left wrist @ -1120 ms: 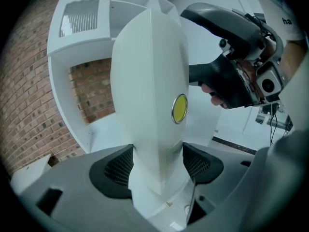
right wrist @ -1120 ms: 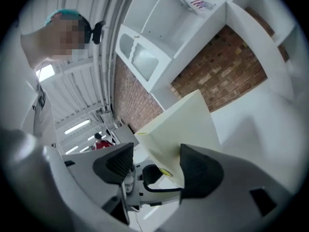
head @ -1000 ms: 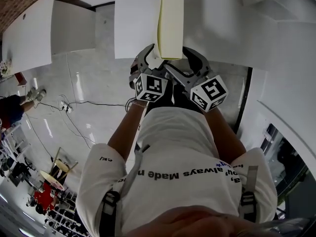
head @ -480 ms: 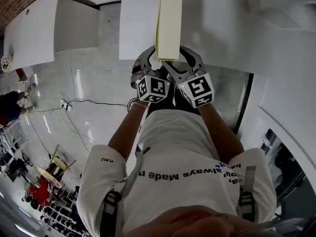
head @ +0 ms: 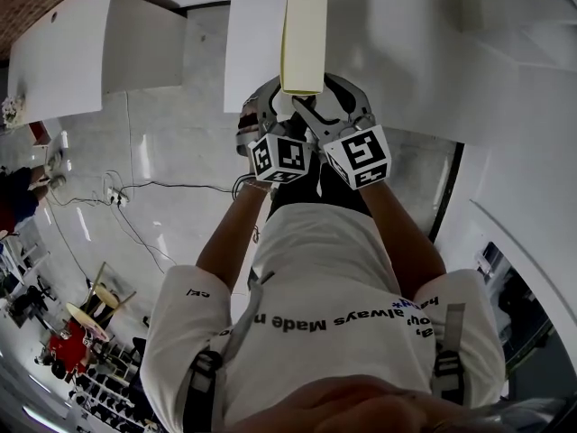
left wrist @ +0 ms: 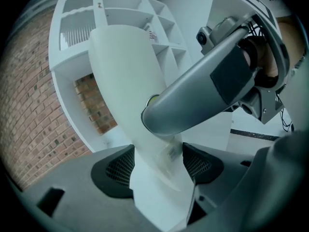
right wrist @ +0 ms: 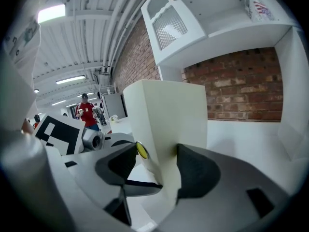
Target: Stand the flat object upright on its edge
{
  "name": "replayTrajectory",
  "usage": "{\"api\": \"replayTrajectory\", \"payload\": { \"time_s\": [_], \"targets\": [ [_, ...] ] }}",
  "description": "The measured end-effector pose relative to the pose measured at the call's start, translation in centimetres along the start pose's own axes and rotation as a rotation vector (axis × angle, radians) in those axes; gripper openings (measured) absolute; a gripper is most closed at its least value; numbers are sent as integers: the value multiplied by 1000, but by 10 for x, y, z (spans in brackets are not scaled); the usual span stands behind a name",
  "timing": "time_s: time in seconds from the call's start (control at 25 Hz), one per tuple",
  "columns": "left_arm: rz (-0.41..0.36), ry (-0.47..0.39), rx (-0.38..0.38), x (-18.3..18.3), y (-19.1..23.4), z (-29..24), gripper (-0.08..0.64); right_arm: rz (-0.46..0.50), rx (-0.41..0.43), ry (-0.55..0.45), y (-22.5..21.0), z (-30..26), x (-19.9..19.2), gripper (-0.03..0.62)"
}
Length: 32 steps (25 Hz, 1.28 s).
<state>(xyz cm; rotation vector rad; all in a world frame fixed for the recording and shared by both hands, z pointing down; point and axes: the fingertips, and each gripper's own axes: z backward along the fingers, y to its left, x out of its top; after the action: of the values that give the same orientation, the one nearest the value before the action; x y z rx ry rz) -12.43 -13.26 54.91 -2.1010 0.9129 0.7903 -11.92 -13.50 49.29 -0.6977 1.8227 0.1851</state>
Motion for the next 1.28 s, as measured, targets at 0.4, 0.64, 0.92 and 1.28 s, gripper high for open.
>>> {"api": "replayTrajectory", "payload": {
  "time_s": [0.4, 0.64, 0.92, 1.28],
  "targets": [
    [-55, 1, 45, -5, 52, -20, 299, 28, 2, -40, -8, -46, 25, 264],
    [-65, 13, 68, -14, 80, -36, 299, 33, 16, -51, -15, -78, 33, 264],
    [-70, 30, 98, -24, 120, -58, 299, 50, 27, -68, -27, -120, 47, 264],
    [-56, 45, 137, -39, 185, -88, 299, 98, 48, -80, -40, -186, 70, 262]
  ]
}}
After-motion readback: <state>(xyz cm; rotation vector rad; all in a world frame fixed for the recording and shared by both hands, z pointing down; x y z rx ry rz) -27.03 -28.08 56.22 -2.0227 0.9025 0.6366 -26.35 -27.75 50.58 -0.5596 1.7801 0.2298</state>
